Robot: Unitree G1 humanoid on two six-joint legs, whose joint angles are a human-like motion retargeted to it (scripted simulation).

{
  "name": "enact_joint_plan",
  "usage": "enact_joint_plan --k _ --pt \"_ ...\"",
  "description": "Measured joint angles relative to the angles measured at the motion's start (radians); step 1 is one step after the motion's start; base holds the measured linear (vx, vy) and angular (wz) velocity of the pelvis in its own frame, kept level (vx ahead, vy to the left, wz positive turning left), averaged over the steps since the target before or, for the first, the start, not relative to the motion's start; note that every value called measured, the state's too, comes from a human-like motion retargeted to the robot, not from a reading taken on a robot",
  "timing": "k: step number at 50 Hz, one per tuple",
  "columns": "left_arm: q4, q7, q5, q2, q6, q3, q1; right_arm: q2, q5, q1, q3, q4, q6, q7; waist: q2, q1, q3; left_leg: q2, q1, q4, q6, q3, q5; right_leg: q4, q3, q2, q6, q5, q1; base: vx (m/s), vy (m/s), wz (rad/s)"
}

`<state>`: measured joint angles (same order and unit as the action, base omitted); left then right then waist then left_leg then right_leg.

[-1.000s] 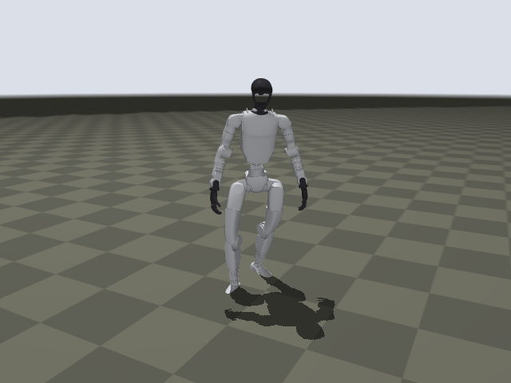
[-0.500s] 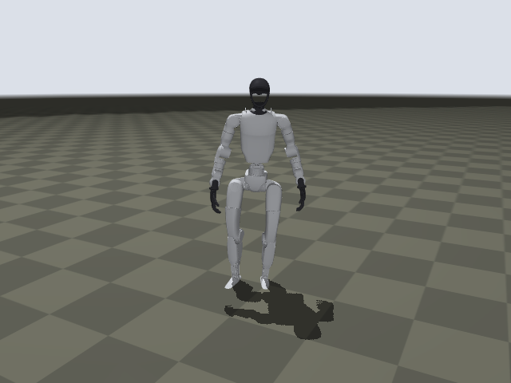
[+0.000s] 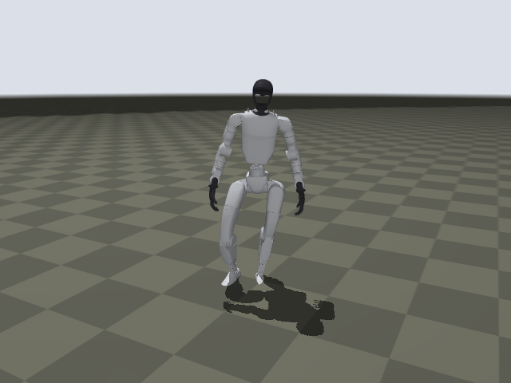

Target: Walk

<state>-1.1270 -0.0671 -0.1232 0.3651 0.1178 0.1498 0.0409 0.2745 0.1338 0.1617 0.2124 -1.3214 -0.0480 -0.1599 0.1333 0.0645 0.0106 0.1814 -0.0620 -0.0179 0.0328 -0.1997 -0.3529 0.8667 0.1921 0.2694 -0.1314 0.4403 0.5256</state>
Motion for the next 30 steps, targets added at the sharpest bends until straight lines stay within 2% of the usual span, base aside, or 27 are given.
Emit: enact_joint_plan --k 6,10,20,25,30 --pt "-0.018 0.007 -0.003 0.006 -0.013 -0.007 0.010 -0.003 0.015 -0.009 -0.011 0.003 0.009 -0.012 0.008 -0.038 0.000 0.012 0.049 0.074 -0.009 0.018 0.028 -0.024 -0.014 0.007 -0.007 -0.039 0.097 0.08 0.05 0.15" --pt "-0.028 0.007 -0.011 0.016 -0.018 -0.015 -0.003 -0.001 0.028 -0.007 -0.020 0.009 0.023 -0.025 -0.019 -0.051 0.006 -0.024 0.049 0.073 -0.020 0.025 0.017 -0.190 -0.007 -0.049 -0.025 -0.124 0.126 0.09 0.05 0.09" --pt "-0.014 0.017 -0.017 0.018 -0.009 -0.017 -0.011 -0.008 0.053 -0.025 -0.039 0.034 0.038 -0.039 -0.015 -0.072 0.022 -0.030 0.080 0.076 -0.019 0.051 -0.003 -0.414 -0.050 -0.110 -0.082 -0.269 0.186 0.10 0.02 0.10" --pt "-0.005 0.018 -0.016 0.012 -0.006 -0.017 -0.017 -0.007 0.065 -0.028 -0.051 0.031 0.040 -0.042 -0.009 -0.074 0.016 -0.026 0.118 0.075 -0.009 0.075 -0.024 -0.398 -0.061 -0.121 -0.086 -0.293 0.194 0.15 -0.01 0.11" --pt "0.002 0.015 -0.010 0.002 -0.007 -0.016 -0.021 -0.005 0.073 -0.028 -0.064 0.025 0.038 -0.042 0.001 -0.073 0.004 -0.016 0.170 0.073 0.005 0.105 -0.054 -0.303 -0.066 -0.115 -0.075 -0.270 0.202 0.20 -0.04 0.12"
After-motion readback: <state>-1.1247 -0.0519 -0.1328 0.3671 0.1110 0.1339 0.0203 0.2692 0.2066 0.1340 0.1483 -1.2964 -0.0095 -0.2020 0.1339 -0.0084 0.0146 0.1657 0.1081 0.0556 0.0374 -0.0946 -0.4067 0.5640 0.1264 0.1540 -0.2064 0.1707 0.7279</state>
